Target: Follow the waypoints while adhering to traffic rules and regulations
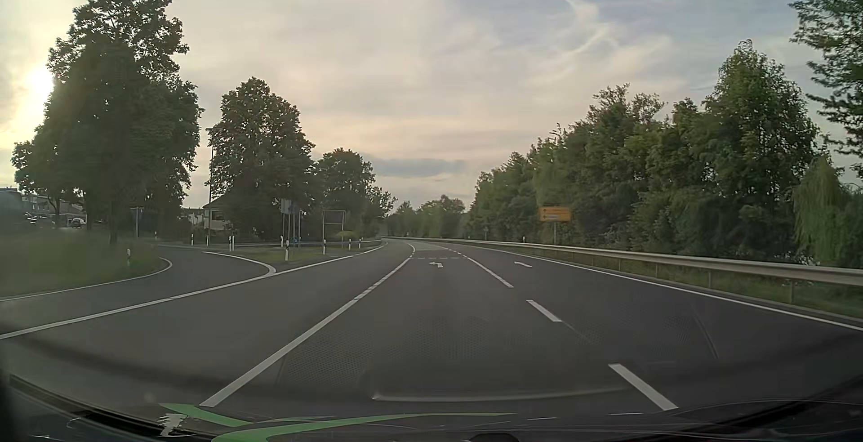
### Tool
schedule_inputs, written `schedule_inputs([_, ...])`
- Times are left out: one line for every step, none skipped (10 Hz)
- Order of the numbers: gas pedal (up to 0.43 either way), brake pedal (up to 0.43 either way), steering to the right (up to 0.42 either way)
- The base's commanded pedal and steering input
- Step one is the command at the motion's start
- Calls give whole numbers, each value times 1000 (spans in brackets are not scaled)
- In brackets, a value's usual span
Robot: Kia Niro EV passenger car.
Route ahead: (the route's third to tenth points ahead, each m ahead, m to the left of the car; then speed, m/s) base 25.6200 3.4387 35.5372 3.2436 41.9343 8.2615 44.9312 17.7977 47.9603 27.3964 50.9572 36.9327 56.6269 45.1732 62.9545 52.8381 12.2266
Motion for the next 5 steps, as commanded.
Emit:
schedule_inputs([0,226,-6])
schedule_inputs([0,213,-6])
schedule_inputs([0,195,-6])
schedule_inputs([0,195,-6])
schedule_inputs([0,189,-6])
